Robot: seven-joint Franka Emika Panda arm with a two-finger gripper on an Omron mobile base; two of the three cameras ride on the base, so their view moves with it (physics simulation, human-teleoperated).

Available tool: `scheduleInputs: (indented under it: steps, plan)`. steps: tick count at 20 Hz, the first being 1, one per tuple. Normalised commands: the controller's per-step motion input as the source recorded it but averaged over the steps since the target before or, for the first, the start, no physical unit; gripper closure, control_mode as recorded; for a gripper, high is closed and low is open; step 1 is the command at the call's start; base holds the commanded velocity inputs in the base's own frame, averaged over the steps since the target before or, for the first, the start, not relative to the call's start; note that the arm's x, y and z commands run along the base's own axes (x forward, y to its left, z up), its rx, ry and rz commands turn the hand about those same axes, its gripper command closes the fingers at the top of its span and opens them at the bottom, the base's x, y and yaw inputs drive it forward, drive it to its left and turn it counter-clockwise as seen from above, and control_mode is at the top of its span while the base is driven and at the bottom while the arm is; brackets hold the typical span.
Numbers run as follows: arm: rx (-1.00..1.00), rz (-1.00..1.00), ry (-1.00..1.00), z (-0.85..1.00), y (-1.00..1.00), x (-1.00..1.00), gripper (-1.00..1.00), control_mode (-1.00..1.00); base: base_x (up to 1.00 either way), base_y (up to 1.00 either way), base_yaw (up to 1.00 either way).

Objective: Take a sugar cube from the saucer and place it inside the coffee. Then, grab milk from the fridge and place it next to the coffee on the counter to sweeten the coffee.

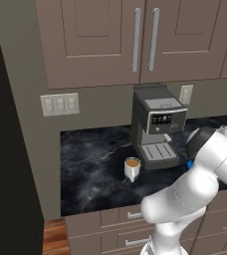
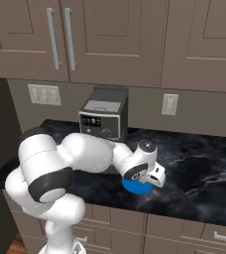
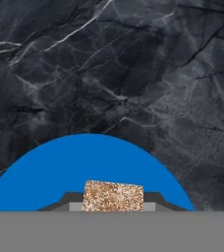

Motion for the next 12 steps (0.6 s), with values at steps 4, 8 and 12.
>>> scheduleInputs:
  steps: [4,8,12]
  plan:
    - [-0.02,0.0,-0.04,0.25,0.24,-0.12,1.0,-1.0,0.0,0.0,0.0]
    - [-0.03,0.0,-0.05,0.41,0.34,-0.25,1.0,-1.0,0.0,0.0,0.0]
    - [0.0,0.0,-0.01,0.52,0.37,-0.28,1.0,-1.0,0.0,0.0,0.0]
